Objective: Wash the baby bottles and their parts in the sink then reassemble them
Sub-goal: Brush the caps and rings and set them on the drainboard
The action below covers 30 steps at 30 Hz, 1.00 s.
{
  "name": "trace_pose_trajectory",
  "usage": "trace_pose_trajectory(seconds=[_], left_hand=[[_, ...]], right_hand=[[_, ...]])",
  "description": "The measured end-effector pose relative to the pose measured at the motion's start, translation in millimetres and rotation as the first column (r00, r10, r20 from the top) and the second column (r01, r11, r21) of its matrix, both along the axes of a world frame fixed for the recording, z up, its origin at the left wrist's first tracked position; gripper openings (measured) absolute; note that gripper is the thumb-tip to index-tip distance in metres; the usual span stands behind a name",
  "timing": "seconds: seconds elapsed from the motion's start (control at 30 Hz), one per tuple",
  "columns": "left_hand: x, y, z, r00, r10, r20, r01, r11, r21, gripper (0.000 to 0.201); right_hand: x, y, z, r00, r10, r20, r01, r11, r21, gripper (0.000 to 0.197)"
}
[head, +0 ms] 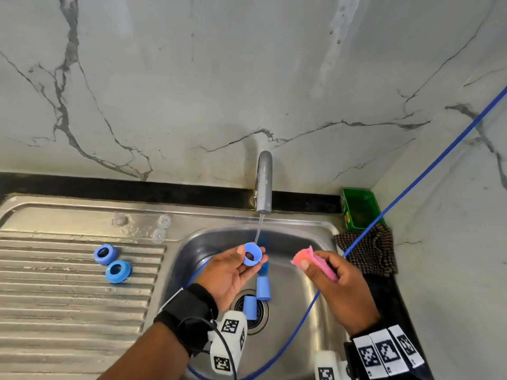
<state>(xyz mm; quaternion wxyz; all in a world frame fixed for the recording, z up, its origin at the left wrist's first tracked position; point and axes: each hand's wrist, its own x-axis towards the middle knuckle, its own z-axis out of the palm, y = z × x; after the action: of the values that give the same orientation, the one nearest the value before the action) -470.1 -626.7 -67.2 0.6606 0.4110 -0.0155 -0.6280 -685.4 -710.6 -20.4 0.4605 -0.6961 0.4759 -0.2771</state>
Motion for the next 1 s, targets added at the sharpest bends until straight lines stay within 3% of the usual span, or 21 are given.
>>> trace_pose_trajectory(seconds=[0.17,0.43,0.6,0.73,1.0], left_hand=[[7.5,-25.8,-19.7,0.999,-0.032,0.008,0.032,0.999,0.002,0.035],[9.5,-42.0,-55.0,0.999,-0.036,0.000,0.036,0.999,0.018,0.039],[8.5,-42.0,-57.2,1.000,-0.028,0.011,0.028,1.000,-0.005,0.084],[7.0,-42.0,-30.7,1.000,-0.014,0.013,0.015,0.992,-0.128,0.047],[12.3,-35.9,5.9,0.997,0.048,-0.061,-0.052,0.996,-0.071,0.036]], right_hand=[[7.8,-10.9,-13.0,0.998,-0.042,0.042,0.040,0.997,0.063,0.006],[20.3,-36.1,-21.5,0.999,-0.041,0.027,0.038,0.995,0.097,0.019],[27.1,-40.8,-20.0,0.997,-0.036,0.075,0.028,0.994,0.107,0.028],[26.4,-39.2,-8.0,0.991,-0.031,0.127,0.019,0.996,0.089,0.024],[17.6,-18.4,28.4,0.983,-0.041,0.177,0.039,0.999,0.013,0.035]])
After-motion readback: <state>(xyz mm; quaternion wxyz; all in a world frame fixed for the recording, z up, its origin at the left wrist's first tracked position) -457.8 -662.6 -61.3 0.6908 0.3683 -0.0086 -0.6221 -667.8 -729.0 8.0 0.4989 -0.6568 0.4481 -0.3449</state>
